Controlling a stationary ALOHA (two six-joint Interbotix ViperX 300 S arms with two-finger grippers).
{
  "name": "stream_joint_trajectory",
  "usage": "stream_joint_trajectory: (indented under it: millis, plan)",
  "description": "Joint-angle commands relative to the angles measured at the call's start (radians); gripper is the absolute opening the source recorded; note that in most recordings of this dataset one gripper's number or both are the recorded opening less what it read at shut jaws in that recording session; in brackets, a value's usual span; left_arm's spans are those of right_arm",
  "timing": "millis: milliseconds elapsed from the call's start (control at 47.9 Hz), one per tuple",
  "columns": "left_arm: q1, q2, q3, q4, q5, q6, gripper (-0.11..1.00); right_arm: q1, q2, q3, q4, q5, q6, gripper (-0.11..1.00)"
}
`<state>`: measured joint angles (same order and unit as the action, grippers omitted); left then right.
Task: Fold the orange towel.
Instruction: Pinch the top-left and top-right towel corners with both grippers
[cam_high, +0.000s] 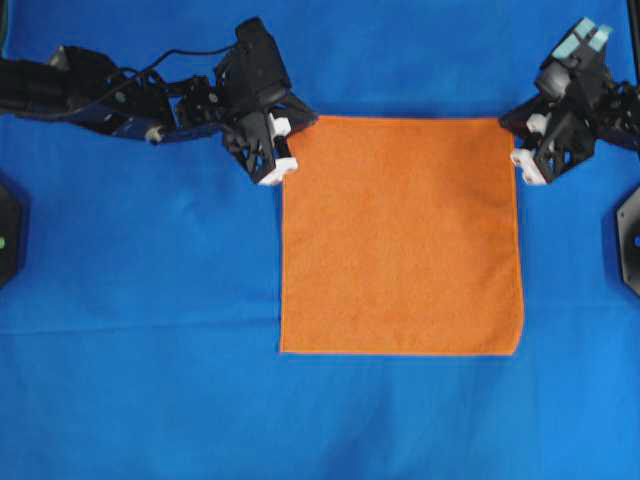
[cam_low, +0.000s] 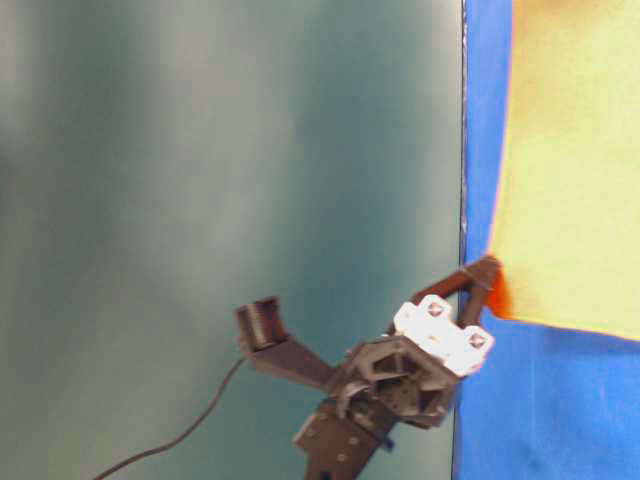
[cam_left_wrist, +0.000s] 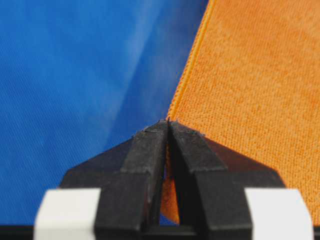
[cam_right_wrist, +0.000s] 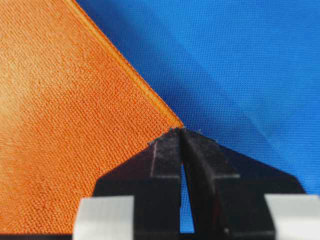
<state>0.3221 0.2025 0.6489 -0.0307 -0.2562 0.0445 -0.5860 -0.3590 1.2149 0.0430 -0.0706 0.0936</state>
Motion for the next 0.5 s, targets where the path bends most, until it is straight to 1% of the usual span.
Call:
stream_joint_trajectory:
  millis: [0,104,271,375,480]
  plan:
    - [0.002,-0.037,-0.008,0.002,-0.003,0.006,0.02,-0.003,-0.041,-0.011,0.003,0.032,0.002,0.02]
    - [-0.002,-0.037,-0.006,0.002,0.002,0.008,0.02,-0.002,-0.060,-0.011,0.003,0.046,0.002,0.02]
    - [-0.026,-0.038,0.002,0.002,0.049,0.008,0.02,0.017,-0.067,-0.015,0.003,0.057,0.002,0.02]
    - [-0.054,-0.041,0.011,0.002,0.080,0.009,0.02,0.057,-0.080,-0.014,0.009,0.084,0.014,0.02]
    - [-0.091,-0.048,0.025,0.002,0.098,0.011,0.02,0.109,-0.100,-0.011,0.025,0.130,0.057,0.02]
